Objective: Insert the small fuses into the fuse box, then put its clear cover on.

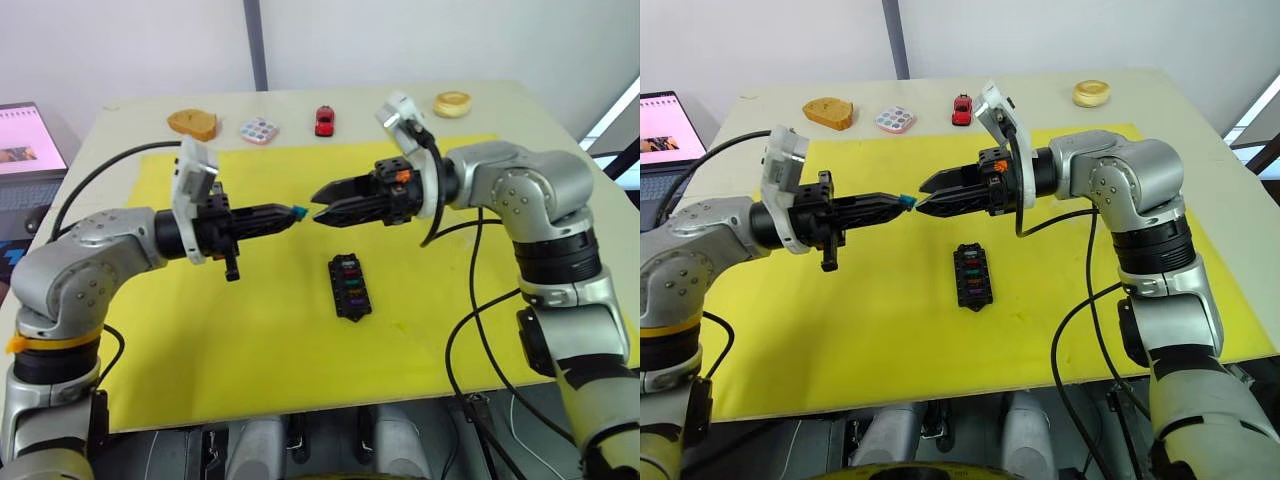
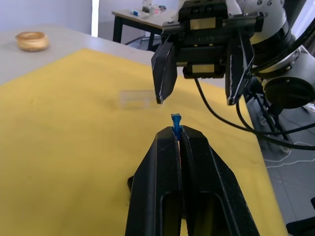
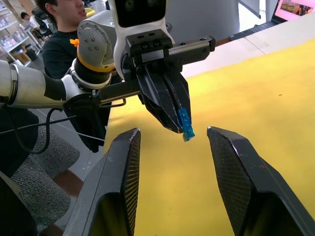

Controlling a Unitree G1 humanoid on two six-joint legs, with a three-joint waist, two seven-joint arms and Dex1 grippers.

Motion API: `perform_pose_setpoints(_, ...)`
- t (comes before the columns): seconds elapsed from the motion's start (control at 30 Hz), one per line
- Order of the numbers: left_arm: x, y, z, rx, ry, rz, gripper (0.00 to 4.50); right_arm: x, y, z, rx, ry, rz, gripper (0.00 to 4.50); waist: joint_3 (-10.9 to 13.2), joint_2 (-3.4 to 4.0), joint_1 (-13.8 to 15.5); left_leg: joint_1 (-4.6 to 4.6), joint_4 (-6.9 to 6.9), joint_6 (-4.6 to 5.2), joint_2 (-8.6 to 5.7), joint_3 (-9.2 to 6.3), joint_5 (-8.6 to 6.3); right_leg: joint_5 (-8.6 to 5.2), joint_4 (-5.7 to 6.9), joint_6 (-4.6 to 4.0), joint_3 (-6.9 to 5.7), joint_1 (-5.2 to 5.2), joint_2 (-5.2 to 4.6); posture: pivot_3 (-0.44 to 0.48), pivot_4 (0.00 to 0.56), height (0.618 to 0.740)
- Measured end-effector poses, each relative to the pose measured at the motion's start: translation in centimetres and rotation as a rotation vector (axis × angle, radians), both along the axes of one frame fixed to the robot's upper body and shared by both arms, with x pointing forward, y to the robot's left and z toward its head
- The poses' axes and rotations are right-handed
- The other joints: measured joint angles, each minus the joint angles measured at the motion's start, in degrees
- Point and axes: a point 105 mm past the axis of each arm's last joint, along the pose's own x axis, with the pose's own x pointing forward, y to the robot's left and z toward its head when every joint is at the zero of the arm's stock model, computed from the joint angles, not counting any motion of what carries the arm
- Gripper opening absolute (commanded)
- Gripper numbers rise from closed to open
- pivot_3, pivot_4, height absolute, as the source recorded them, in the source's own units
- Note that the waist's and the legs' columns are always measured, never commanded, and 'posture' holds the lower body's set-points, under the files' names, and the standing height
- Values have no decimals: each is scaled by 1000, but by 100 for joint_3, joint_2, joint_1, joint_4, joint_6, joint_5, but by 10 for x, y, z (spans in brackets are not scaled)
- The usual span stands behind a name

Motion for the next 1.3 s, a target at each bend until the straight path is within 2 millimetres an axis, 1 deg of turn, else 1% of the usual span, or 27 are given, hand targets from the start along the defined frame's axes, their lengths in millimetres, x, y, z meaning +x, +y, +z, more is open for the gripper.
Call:
perform_pose_setpoints(0.53,-1,-2,3,-10,-4,-1,0,0,6,-2,8,16,5,2256,0,0,-3,0,0,-2,2,0,1,0,0,0,0,0,4,0,150,740)
perform_pose_setpoints(0.57,-1,-2,2,-9,-4,-1,0,0,6,-2,9,17,4,1726,0,0,-2,0,0,-2,2,0,1,0,0,0,0,0,4,0,150,740)
perform_pose_setpoints(0.6,-1,-2,2,-9,-3,-2,0,0,7,-2,10,19,2,1415,0,0,-2,0,0,-2,2,0,1,0,0,0,0,0,4,0,150,740)
perform_pose_setpoints(0.7,-2,-3,2,-7,-5,-4,0,1,7,-1,15,20,-8,29,0,0,2,0,0,-3,2,-1,2,0,1,0,0,0,4,0,150,740)
perform_pose_setpoints(1.07,-3,-3,1,1,-9,-2,0,0,6,-3,21,29,-4,29,0,0,-2,1,0,-4,3,-1,3,0,0,0,0,1,6,0,150,740)
perform_pose_setpoints(1.17,-3,-1,-3,21,-15,19,1008,-1,6,-5,20,33,-2,0,0,0,-7,1,0,-5,3,-1,3,0,1,0,0,1,6,0,150,740)
perform_pose_setpoints(1.3,-3,7,-9,41,7,40,3046,0,5,-5,18,36,-7,0,0,0,-7,1,0,-7,5,-1,4,0,0,0,0,0,8,0,150,740)
